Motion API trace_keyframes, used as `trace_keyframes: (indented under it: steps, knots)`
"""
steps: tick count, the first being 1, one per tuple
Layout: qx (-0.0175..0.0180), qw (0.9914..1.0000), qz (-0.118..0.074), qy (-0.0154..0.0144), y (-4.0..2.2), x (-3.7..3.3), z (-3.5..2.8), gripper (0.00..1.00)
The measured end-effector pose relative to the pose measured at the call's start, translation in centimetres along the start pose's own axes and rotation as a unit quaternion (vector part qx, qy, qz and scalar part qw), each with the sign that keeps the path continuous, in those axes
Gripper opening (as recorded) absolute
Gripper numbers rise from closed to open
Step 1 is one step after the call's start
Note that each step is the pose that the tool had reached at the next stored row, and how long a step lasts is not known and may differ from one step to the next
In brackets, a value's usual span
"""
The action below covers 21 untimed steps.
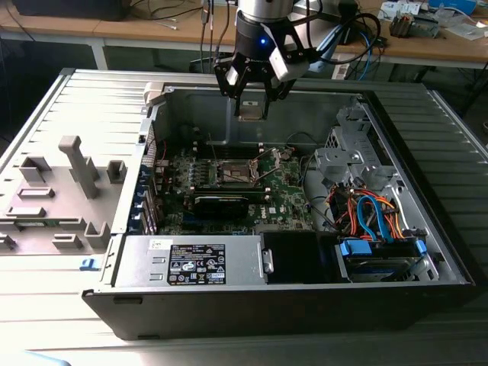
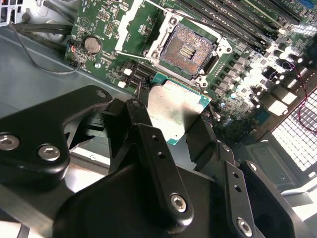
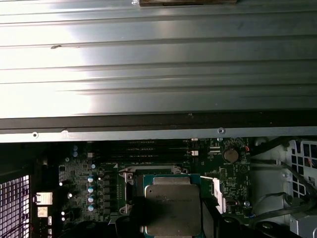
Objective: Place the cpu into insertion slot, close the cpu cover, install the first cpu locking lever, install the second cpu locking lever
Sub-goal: 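Place the cpu into insertion slot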
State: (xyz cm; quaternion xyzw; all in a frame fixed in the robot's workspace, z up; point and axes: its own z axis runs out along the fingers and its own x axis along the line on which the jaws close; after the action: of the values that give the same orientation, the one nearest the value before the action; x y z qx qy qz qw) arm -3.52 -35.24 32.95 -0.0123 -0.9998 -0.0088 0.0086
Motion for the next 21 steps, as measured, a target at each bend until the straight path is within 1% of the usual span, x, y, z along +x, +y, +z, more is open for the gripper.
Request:
trace_keyframes:
  steps: [21]
  knots:
    - [0.0000,1.00000,0.000,0.0000,-0.01,-0.01,0.47,0.55]
